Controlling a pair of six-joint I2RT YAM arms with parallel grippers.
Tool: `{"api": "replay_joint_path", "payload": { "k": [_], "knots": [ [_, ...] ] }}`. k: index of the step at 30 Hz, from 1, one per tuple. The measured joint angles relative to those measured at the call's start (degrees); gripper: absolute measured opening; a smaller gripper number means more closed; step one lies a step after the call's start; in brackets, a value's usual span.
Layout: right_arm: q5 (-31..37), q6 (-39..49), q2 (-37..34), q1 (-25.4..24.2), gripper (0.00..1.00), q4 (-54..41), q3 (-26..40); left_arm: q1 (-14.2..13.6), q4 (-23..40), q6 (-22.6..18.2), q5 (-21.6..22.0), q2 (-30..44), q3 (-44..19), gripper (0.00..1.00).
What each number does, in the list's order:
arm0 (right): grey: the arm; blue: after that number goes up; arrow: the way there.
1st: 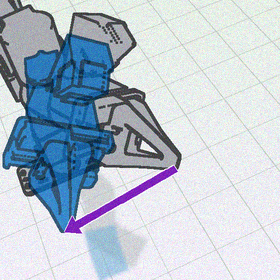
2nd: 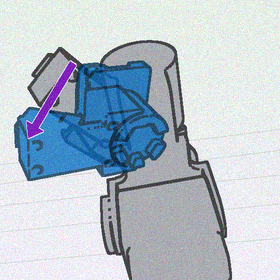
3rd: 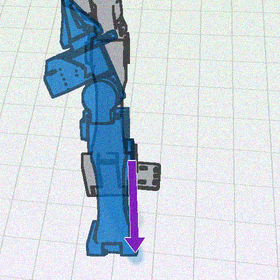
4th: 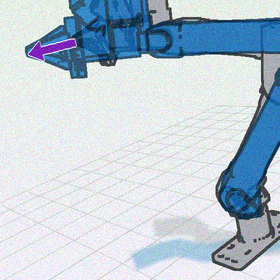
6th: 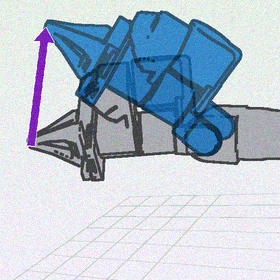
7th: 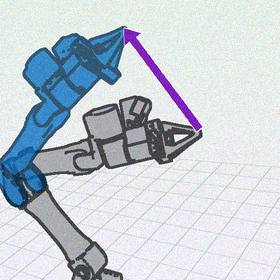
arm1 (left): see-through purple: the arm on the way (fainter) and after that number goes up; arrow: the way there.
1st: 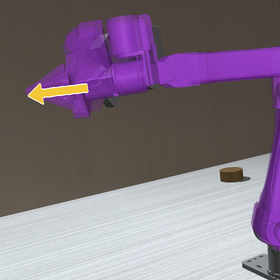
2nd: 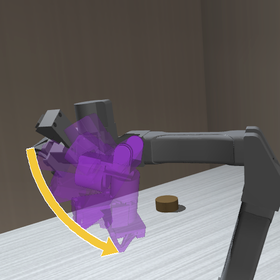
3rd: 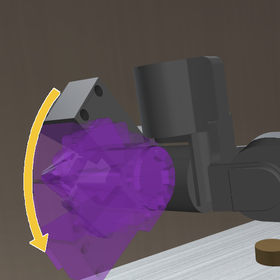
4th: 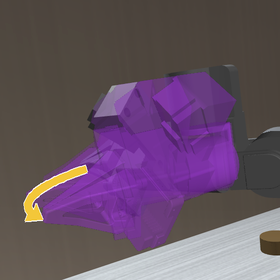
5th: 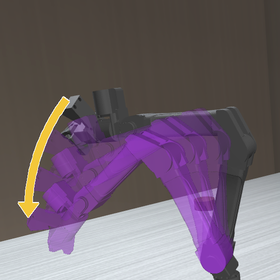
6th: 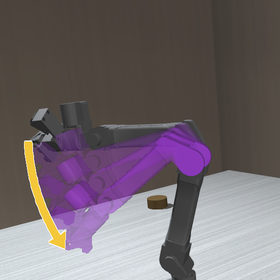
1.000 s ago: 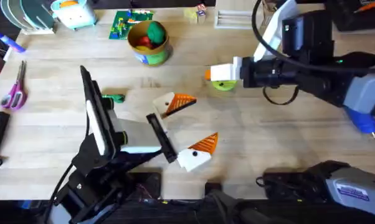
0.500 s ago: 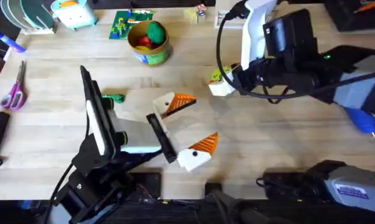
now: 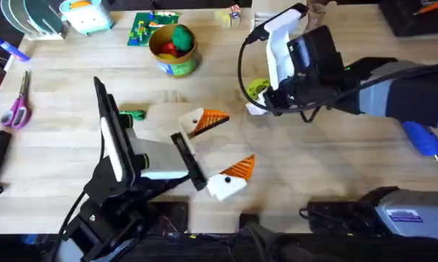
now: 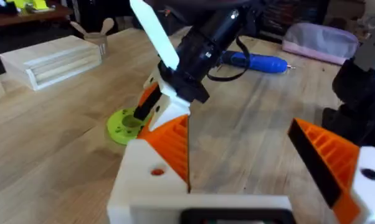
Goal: Pick up the gripper from the table and insert it into the empty holder that is missing its gripper. Then pick up a screw, insert it into the mounting hole, and use the screwdriver to tighten it. Finally, clean up the table by picking up the vegetable and placing it into the bucket.
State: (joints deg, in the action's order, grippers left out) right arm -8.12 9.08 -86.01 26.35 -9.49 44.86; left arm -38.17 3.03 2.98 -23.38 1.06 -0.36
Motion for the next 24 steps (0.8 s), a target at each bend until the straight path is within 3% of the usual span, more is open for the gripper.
{"api": "replay_joint_path", "payload": {
  "k": [7, 24],
  "knots": [
    [0.24, -0.02, -1.10, 0.00, 0.393, 1.18, 0.00, 0.00, 0.00, 0.00, 0.00, 0.00, 0.00, 0.993],
    [0.39, -0.55, -1.10, 0.00, 0.288, -4.05, 4.39, 0.00, 0.00, 0.00, 0.00, 0.00, 0.00, 0.993]
  ]
}}
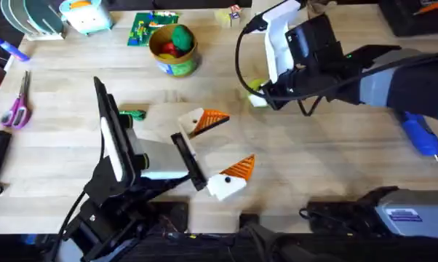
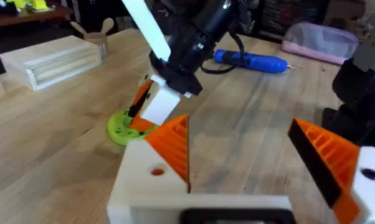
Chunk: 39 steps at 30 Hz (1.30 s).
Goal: Pick up the gripper from the table and insert it into the empty holder that is missing its gripper. Then pick up a screw, insert it into the mounting hole, and use the screwdriver to tighten it. Finally, clean up the table by picking up the vegetable and placing it into the bucket.
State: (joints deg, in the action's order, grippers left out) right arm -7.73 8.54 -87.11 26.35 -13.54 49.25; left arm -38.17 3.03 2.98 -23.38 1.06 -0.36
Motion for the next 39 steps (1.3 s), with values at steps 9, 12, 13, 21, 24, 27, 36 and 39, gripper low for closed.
{"api": "replay_joint_path", "payload": {
  "k": [9, 12, 13, 21, 24, 27, 36, 39],
  "knots": [
    [0.02, 0.00, -0.02, 0.32, 0.287, -2.36, 0.16, 0.00, 0.00, 0.00, 0.00, 0.00, 0.00, 0.992],
    [0.00, 0.02, -0.91, 1.09, 0.288, -1.84, 0.23, 0.00, 0.00, 0.00, 0.00, 0.00, 0.00, 0.993],
    [0.00, 0.00, -1.69, 1.36, 0.285, -1.64, 0.29, 0.00, 0.00, 0.00, 0.00, 0.00, 0.00, 0.993],
    [0.83, 0.00, -3.28, 1.77, 0.205, -1.07, 0.75, 0.00, 0.00, 0.00, 0.00, 0.00, 0.00, 0.993],
    [1.28, -0.01, -3.28, 1.77, 0.122, -1.05, 0.75, 0.00, 0.00, 0.00, 0.00, 0.00, 0.00, 0.992],
    [1.31, -0.20, -3.26, 1.77, 0.052, -1.00, 0.90, 0.00, 0.00, 0.00, 0.00, 0.00, 0.00, 0.992],
    [1.73, -0.39, -3.28, 1.77, 0.008, -1.99, 2.43, 0.00, 0.00, 0.00, 0.00, 0.00, 0.00, 0.992],
    [1.75, -0.39, -3.28, 1.77, 0.008, -2.69, 4.16, 0.00, 0.00, 0.00, 0.00, -0.01, 0.00, 0.993]
  ]
}}
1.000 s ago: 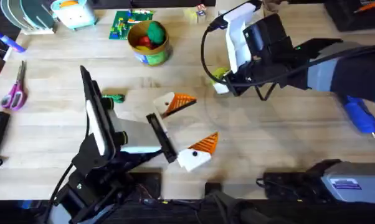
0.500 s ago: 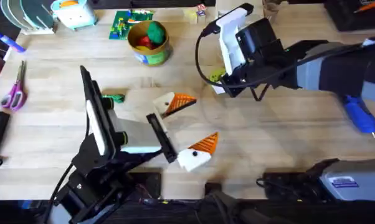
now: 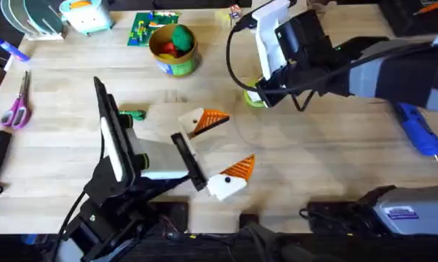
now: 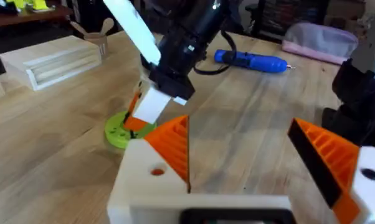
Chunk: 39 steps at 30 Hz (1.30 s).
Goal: Pick up the gripper from the table and insert it into the empty holder that is missing its gripper. Then pick up a screw, insert it into the mounting hole, and use the screwdriver to tighten it. Finally, clean up the table by picking up the vegetable and placing it into the bucket.
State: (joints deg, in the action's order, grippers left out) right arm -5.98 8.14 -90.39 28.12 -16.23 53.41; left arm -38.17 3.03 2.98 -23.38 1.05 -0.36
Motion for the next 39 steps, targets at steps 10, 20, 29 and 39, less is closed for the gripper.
{"api": "replay_joint_path", "payload": {
  "k": [10, 20, 29, 39],
  "knots": [
    [0.20, 0.00, 2.23, 0.05, 0.008, -14.48, 10.69, 0.00, 0.00, 0.00, 0.00, 0.01, 0.00, 0.993],
    [0.36, -0.02, 6.96, 8.28, 0.007, -28.63, 29.74, 0.00, 0.00, 0.00, 0.00, 0.01, 0.00, 0.993],
    [0.17, -4.43, 7.82, 21.44, 0.007, -31.27, 33.05, 0.00, 0.00, 0.00, 0.00, 0.01, 0.00, 0.993],
    [0.17, -10.24, 7.78, 26.66, 0.007, -29.61, 29.66, 0.00, 0.00, 0.00, 0.00, 0.01, 0.00, 0.992]
  ]
}}
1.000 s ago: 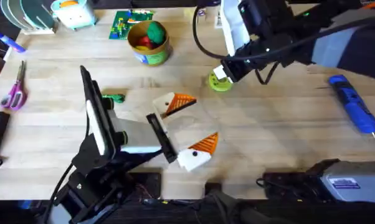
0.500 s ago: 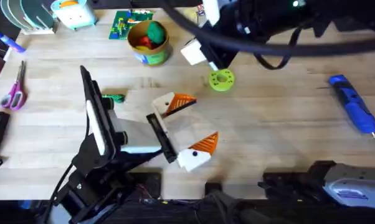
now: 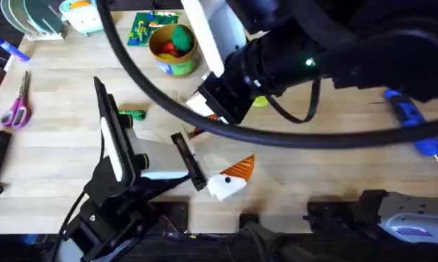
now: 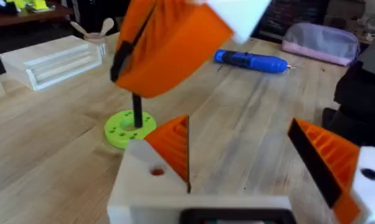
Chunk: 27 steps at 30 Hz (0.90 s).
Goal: Pick up the gripper from the table and insert it into the empty holder that is missing its gripper. Then pick up a screw, insert it into the mounting hole, and use the screwdriver to tighten it. Finally, clean up the table by picking up the vegetable and placing it into the bucket.
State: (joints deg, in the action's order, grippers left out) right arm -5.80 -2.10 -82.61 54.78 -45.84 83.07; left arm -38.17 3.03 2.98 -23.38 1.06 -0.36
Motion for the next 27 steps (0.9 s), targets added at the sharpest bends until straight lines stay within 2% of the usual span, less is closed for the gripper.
{"api": "replay_joint_path", "payload": {
  "k": [12, 27],
  "knots": [
    [0.05, -0.95, -1.72, 2.83, 0.007, -0.17, -0.04, 0.00, 0.00, 0.00, -0.02, 0.00, 0.00, 0.993],
    [1.11, -0.93, -2.27, 3.06, 0.007, -1.93, -0.24, 0.00, 0.00, 0.00, -0.24, 0.00, 0.00, 0.993]
  ]
}}
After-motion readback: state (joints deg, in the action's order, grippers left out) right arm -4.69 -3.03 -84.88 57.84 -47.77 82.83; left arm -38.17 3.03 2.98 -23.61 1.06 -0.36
